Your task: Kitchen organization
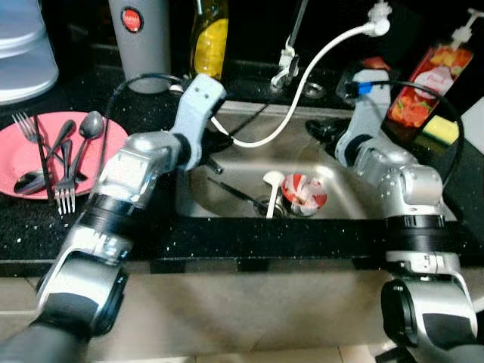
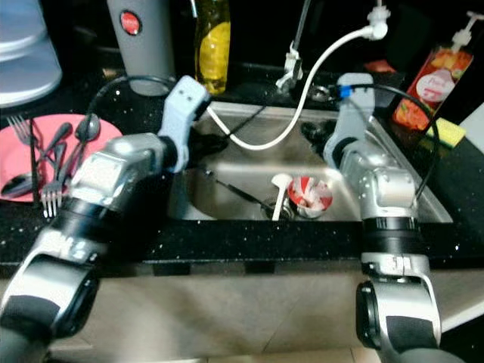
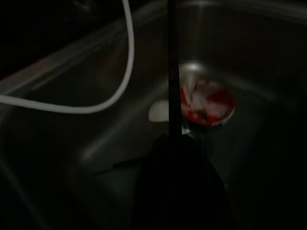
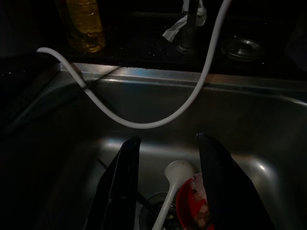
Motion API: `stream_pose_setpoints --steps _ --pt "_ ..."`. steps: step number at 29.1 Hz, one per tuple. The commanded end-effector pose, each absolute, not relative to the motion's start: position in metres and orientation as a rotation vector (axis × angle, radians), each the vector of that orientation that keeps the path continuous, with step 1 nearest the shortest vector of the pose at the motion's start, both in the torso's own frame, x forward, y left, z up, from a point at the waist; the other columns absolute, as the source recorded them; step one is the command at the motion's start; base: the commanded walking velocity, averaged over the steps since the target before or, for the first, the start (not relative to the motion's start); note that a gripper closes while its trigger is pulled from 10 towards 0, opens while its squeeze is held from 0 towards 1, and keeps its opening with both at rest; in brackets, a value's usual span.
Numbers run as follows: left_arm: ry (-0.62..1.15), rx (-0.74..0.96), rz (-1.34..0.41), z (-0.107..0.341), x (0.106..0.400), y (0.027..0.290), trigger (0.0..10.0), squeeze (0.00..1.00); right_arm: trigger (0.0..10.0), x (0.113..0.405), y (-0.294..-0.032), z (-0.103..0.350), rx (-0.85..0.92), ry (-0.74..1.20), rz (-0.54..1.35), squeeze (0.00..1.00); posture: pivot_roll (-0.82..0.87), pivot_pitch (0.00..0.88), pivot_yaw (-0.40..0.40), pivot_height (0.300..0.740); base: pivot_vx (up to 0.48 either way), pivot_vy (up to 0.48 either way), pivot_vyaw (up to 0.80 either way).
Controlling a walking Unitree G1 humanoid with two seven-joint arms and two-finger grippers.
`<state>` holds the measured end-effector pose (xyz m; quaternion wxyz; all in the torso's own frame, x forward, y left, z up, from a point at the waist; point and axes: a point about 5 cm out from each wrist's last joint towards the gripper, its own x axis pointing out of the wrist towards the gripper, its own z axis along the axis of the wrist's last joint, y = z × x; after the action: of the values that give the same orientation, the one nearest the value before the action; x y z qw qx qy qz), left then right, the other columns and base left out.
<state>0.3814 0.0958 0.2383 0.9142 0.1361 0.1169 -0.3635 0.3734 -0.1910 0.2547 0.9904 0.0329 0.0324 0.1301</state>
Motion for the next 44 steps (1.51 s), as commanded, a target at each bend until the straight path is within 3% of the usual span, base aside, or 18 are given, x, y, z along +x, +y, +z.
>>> stream_pose_setpoints --steps 1,8,9,14,18,19,26,28,30,41,44 --pt "0.244 0.314 -0.769 0.235 0.382 0.085 10.0 0.0 10.0 0.371 -0.192 0.249 0.045 0.075 0.271 0.0 0.17 0.0 -0.062 0.74 0.0 0.0 0.0" --pt "0.252 0.401 -0.836 0.218 0.379 0.07 10.0 0.0 10.0 0.37 -0.184 0.238 0.03 0.075 0.254 0.0 0.18 0.0 -0.042 0.74 0.0 0.0 0.0" --pt "0.242 0.398 -0.787 0.215 0.382 0.073 10.0 1.0 10.0 0.37 -0.18 0.235 0.011 0.065 0.242 0.0 0.19 0.0 -0.03 0.74 0.0 0.0 0.0" --pt "0.184 0.361 -0.767 0.217 0.381 0.076 10.0 1.0 10.0 0.369 -0.175 0.233 -0.029 0.041 0.236 0.0 0.19 0.0 -0.023 0.74 0.0 0.0 0.0" --pt "0.014 0.309 -0.701 0.238 0.375 0.08 10.0 1.0 10.0 0.365 -0.172 0.236 -0.081 -0.021 0.229 0.0 0.19 0.0 -0.02 0.74 0.0 0.0 0.0" --pt "-0.042 0.296 -0.654 0.247 0.374 0.085 10.0 0.0 10.0 0.364 -0.171 0.238 -0.08 -0.051 0.223 0.0 0.19 0.0 -0.021 0.74 0.0 0.0 0.0" --pt "-0.159 0.235 -0.495 0.274 0.36 0.109 10.0 0.0 10.0 0.358 -0.161 0.246 -0.07 -0.172 0.23 0.0 0.23 0.0 -0.024 0.74 0.0 0.0 0.0" --pt "-0.007 0.351 -0.379 0.258 0.356 0.13 10.0 0.0 10.0 0.358 -0.155 0.243 -0.079 -0.176 0.235 0.0 0.24 0.0 -0.03 0.74 0.0 0.0 0.0" --pt "0.029 0.356 -0.35 0.255 0.355 0.135 10.0 0.0 10.0 0.359 -0.154 0.242 -0.084 -0.176 0.233 0.0 0.24 0.0 -0.028 0.74 0.0 0.0 0.0" --pt "0.148 0.258 -0.178 0.254 0.342 0.173 10.0 0.0 10.0 0.355 -0.157 0.248 -0.091 -0.22 0.196 0.0 0.23 0.0 -0.003 0.74 0.0 0.0 0.0" --pt "0.207 0.259 -0.086 0.256 0.345 0.194 10.0 0.0 10.0 0.356 -0.161 0.248 -0.094 -0.222 0.185 0.0 0.24 0.0 -0.008 0.74 0.0 0.0 0.0"
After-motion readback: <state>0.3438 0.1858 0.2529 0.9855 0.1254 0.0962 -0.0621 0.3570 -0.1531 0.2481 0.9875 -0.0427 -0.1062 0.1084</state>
